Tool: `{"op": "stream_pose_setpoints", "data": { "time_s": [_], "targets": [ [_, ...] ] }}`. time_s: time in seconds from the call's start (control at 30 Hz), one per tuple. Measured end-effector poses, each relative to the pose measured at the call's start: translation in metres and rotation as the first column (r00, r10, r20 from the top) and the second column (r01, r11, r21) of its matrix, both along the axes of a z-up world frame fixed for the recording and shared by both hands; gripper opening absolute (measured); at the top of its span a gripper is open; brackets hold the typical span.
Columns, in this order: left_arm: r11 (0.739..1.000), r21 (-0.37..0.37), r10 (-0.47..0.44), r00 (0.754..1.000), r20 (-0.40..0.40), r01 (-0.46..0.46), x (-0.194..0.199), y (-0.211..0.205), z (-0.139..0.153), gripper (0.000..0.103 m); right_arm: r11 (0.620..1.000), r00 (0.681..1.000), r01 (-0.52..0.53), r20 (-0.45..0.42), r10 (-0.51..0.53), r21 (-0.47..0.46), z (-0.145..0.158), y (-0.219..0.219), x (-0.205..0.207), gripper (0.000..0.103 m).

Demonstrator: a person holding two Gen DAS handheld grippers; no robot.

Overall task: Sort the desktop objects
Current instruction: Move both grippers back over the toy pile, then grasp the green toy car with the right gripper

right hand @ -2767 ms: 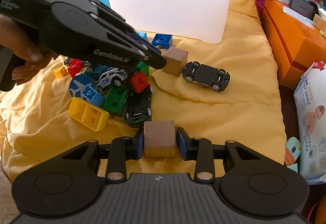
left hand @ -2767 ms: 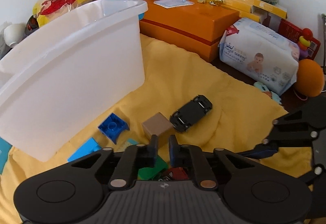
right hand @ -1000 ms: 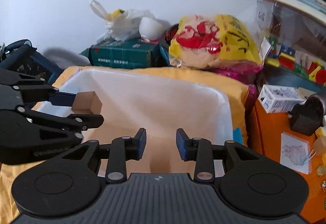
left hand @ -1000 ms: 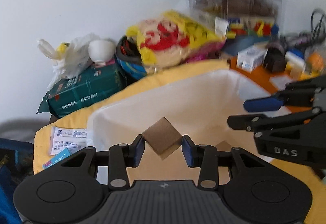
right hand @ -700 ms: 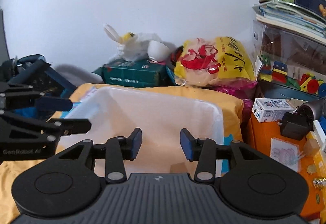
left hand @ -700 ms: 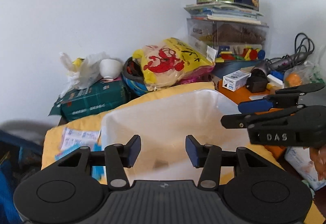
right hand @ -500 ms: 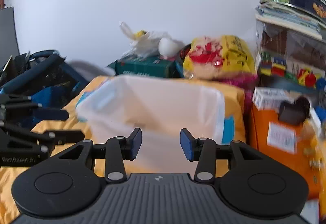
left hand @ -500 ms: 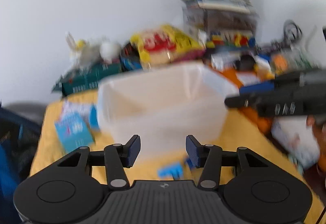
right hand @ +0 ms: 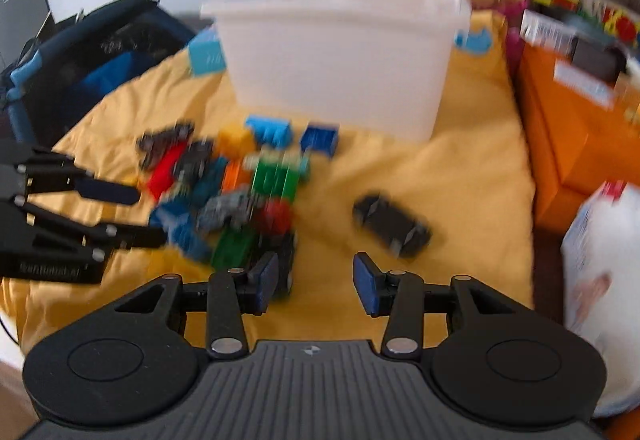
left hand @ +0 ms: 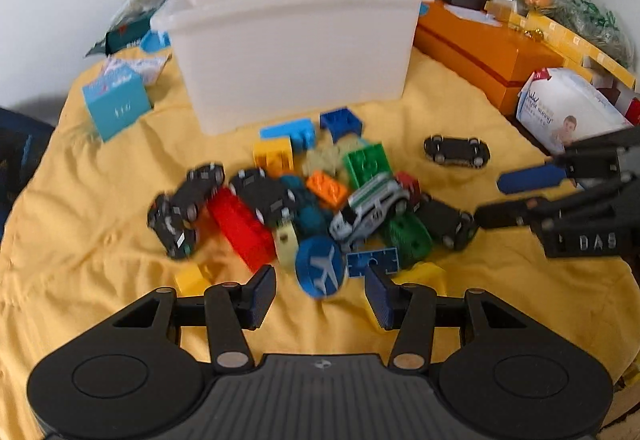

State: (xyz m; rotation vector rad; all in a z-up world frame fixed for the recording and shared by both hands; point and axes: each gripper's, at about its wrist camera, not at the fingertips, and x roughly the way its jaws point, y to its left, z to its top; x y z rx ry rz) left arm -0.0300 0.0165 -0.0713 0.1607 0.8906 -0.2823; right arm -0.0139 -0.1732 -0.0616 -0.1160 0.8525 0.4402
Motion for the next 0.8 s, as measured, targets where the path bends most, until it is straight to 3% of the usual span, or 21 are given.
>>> {"op": "stream_pose_setpoints", "data": {
  "time_s": [0.2,0.37,0.5,0.6,0.63,0.7,0.8],
  "targets": [
    [1.000,-0.023,0.004,1.000,-0.008,-0.005,-0.007,0.002,-0.003,0.053,0.999,0.998,-0.008,-0.054,0.011,0.040,-0.009,0.003,-0.009,0.043],
    [0.998,-0.032,-0.056,0.998,0.008,0.056,-0.021,-0.004,0.007,0.053,1.000,1.000,-0.005,-0.023,0.005,0.004,-0.006,0.018,-0.006,0.041],
    [0.991,0.004,-0.137,0.989,0.056,0.137,-0.036,-0.016,0.015,0.053,0.987,0.991,0.106,-0.099,-0.095,0.119,-0.011,0.006,0.009,0.041],
    [0.985,0.020,-0.173,0.984,0.050,0.172,-0.038,-0.024,0.013,0.053,0.968,0.970,0.160,-0.214,-0.118,0.192,-0.021,-0.003,0.023,0.040],
    [0.983,0.014,-0.182,0.982,0.045,0.182,-0.038,-0.026,0.013,0.053,0.965,0.962,0.164,-0.251,-0.110,0.203,-0.027,-0.003,0.026,0.038],
    [0.981,0.019,-0.193,0.980,0.048,0.193,-0.038,-0.028,0.014,0.053,0.961,0.956,0.151,-0.282,-0.082,0.232,-0.033,-0.001,0.026,0.022],
    [0.982,0.007,-0.190,0.981,0.045,0.190,-0.034,-0.028,0.015,0.053,0.982,0.980,0.087,-0.193,-0.054,0.167,-0.024,0.008,0.017,0.018]
  ]
}}
